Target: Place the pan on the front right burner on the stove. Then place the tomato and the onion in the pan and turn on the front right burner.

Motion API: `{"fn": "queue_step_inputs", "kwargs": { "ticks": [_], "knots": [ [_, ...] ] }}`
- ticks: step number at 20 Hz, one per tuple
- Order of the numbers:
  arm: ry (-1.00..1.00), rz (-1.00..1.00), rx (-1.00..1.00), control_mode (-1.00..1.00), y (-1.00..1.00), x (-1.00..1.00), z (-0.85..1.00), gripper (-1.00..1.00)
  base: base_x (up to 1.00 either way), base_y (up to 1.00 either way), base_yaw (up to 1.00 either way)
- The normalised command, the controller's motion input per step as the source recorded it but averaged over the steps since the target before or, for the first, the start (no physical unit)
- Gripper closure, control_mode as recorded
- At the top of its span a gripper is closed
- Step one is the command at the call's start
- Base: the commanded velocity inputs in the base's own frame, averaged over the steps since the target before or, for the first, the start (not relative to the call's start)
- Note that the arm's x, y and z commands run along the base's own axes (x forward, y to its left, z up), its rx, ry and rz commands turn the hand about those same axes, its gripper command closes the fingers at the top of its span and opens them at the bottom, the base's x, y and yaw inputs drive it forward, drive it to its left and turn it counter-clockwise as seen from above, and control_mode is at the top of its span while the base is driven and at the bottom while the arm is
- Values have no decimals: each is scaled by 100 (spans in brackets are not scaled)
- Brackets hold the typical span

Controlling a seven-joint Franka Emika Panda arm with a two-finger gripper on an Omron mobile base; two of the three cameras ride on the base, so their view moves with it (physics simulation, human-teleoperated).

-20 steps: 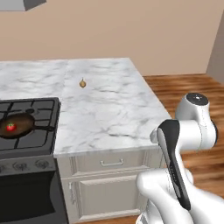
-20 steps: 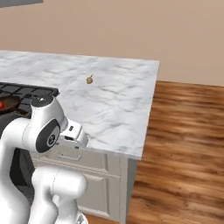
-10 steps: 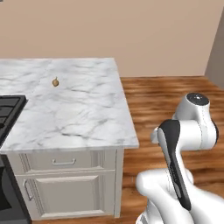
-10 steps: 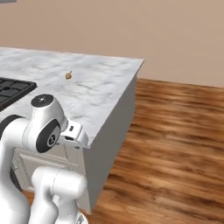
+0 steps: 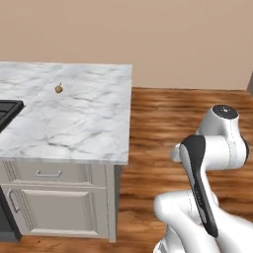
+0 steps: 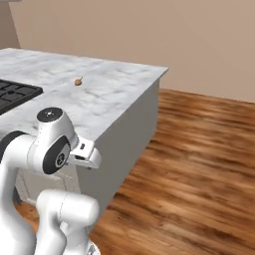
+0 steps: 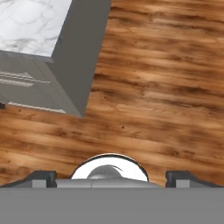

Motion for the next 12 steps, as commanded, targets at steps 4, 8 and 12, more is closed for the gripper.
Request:
{"fn": "queue_step_inputs", "kwargs": {
  "ticks": [4, 8, 12],
  "knots": [
    [0, 0, 0, 100, 0, 0, 0, -100, 0, -42, 33],
    [0, 0, 0, 100, 0, 0, 0, -100, 0, -36, 36],
    [0, 0, 0, 100, 0, 0, 0, -100, 0, -46, 38]
  ]
}}
